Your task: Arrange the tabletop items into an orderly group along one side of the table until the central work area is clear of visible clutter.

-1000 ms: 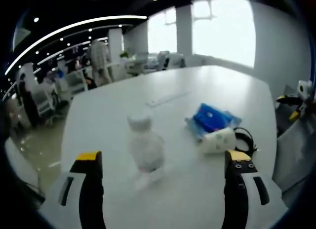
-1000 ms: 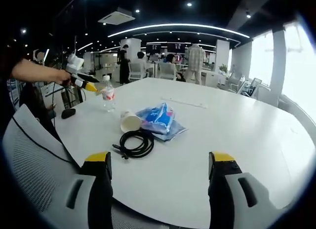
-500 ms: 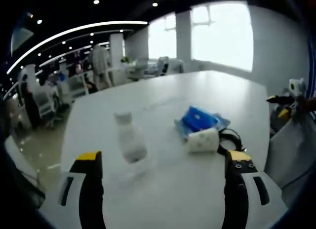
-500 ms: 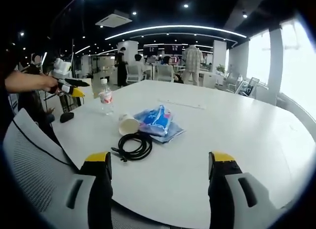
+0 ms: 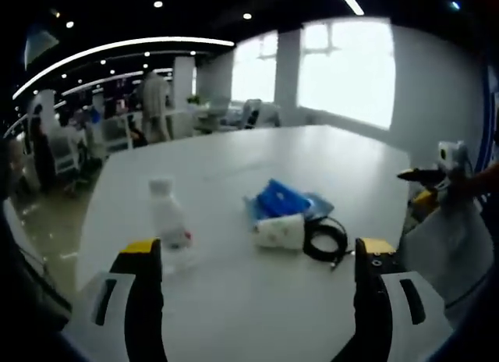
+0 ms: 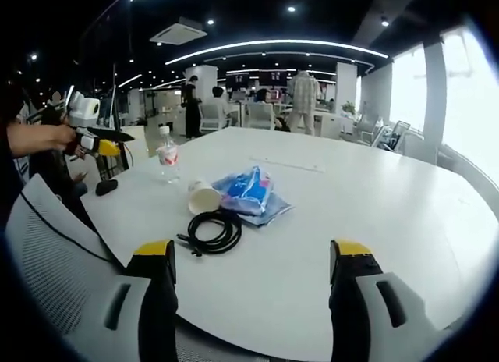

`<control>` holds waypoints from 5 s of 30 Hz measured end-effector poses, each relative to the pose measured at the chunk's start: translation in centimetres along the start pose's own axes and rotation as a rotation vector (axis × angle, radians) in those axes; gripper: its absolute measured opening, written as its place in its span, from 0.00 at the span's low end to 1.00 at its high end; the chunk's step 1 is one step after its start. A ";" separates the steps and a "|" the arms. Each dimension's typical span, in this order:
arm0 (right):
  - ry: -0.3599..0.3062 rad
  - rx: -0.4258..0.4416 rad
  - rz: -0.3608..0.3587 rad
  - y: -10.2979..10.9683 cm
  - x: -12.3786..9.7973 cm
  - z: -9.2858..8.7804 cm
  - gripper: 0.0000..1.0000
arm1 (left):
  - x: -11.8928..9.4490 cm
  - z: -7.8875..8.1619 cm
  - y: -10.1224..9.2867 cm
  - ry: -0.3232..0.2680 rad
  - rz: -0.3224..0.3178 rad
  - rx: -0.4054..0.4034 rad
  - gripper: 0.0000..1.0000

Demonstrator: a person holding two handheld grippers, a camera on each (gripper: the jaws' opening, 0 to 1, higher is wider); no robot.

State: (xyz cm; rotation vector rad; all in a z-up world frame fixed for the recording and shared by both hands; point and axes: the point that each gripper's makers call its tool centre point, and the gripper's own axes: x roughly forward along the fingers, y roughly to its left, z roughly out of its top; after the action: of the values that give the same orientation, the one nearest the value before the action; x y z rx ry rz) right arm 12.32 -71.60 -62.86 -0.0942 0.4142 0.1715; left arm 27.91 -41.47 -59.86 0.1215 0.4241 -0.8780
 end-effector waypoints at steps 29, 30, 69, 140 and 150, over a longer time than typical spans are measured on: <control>0.006 -0.001 0.038 0.9 0.1 -0.1 0.83 | -2.9 -3.1 -4.4 -0.016 0.074 0.052 1.00; 0.005 -0.002 0.040 0.9 0.1 -0.1 0.83 | -2.9 -3.3 -4.5 -0.014 0.083 0.051 1.00; 0.074 0.000 0.126 2.0 0.4 -0.2 0.84 | -3.1 -3.9 -7.1 -0.046 0.088 0.103 1.00; 0.086 0.069 0.220 9.5 13.5 1.6 0.56 | -2.8 -5.2 -7.3 0.020 0.073 0.135 1.00; 0.096 0.212 0.187 9.2 15.5 1.1 0.56 | -2.8 -5.2 -7.2 0.018 0.073 0.134 1.00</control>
State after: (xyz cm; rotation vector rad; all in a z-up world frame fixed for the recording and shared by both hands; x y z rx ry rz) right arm 25.05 -60.17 -68.68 0.1457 0.5344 0.3067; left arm 19.18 -42.60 -62.92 0.2671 0.3756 -0.8332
